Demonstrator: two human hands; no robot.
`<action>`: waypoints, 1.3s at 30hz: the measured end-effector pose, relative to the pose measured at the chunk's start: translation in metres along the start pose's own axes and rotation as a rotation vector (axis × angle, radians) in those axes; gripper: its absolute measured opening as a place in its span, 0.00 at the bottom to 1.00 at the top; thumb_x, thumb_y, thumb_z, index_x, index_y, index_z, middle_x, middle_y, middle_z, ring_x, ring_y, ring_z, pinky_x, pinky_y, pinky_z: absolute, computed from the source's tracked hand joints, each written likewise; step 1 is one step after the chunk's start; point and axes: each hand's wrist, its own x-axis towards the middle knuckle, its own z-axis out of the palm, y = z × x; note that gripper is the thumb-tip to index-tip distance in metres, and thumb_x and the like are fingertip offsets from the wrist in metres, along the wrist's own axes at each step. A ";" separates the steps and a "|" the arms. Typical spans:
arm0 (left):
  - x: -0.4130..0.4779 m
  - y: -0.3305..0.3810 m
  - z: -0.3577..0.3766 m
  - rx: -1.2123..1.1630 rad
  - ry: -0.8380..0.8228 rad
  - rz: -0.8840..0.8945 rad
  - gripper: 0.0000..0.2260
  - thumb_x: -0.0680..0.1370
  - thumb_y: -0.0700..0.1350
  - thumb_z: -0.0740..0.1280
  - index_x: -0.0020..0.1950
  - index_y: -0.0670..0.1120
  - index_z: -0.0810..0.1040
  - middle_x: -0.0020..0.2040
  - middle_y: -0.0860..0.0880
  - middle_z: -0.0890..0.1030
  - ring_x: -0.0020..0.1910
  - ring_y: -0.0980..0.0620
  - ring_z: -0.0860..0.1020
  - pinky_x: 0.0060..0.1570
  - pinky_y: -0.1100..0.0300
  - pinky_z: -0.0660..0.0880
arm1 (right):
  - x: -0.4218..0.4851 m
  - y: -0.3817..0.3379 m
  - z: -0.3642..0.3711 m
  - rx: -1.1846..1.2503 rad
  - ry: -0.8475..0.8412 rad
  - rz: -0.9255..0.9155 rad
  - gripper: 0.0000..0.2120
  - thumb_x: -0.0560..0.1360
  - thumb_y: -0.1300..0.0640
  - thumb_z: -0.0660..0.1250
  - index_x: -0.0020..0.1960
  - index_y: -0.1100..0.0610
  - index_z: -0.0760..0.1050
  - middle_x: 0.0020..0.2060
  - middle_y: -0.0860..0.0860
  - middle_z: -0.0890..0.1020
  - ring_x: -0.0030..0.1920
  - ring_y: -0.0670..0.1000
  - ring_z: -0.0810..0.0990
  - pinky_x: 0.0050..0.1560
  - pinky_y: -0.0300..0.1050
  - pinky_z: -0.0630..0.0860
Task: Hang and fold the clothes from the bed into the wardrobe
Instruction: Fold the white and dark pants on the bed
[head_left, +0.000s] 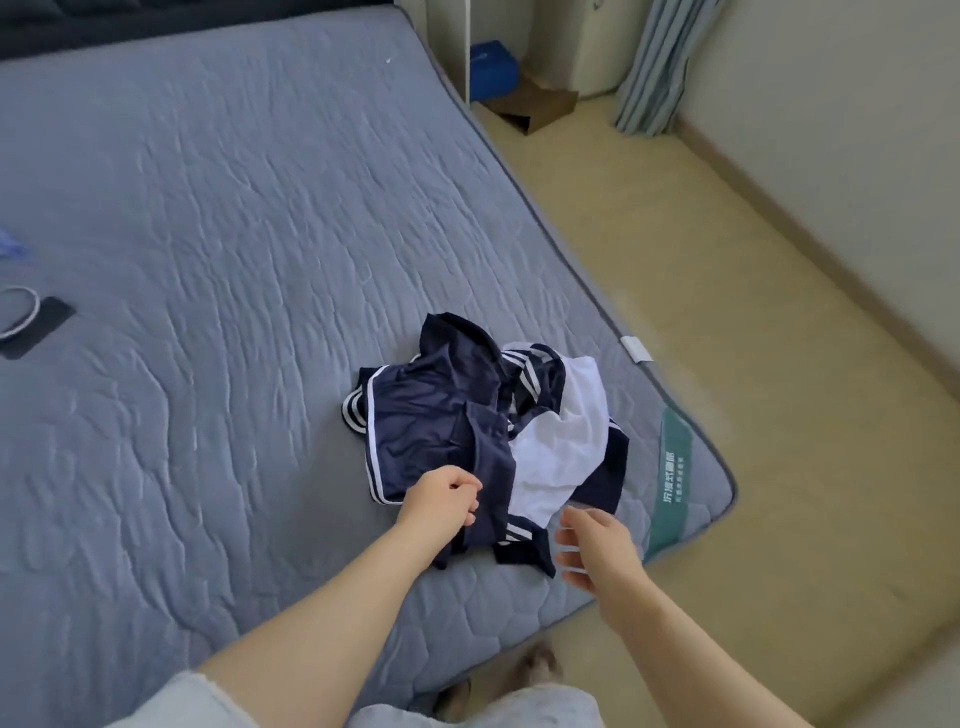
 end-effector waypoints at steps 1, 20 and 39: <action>0.007 -0.004 0.000 0.009 0.012 -0.014 0.12 0.76 0.41 0.58 0.38 0.54 0.77 0.35 0.54 0.79 0.30 0.57 0.76 0.32 0.64 0.69 | 0.012 -0.001 0.003 -0.042 -0.009 0.005 0.04 0.76 0.59 0.61 0.43 0.57 0.72 0.34 0.51 0.73 0.30 0.50 0.70 0.29 0.39 0.67; 0.167 -0.075 0.068 0.141 0.180 0.029 0.19 0.78 0.40 0.61 0.68 0.50 0.67 0.67 0.51 0.68 0.58 0.53 0.72 0.54 0.62 0.67 | 0.232 0.020 0.070 -0.471 -0.356 -0.025 0.33 0.71 0.59 0.70 0.71 0.51 0.59 0.55 0.48 0.72 0.39 0.46 0.73 0.25 0.30 0.68; 0.175 -0.055 0.094 0.818 0.423 0.605 0.27 0.63 0.29 0.66 0.60 0.47 0.77 0.66 0.42 0.72 0.61 0.39 0.73 0.52 0.49 0.73 | 0.247 0.034 0.038 -0.612 -0.014 -0.269 0.11 0.68 0.73 0.48 0.39 0.59 0.65 0.31 0.52 0.69 0.32 0.52 0.63 0.30 0.45 0.60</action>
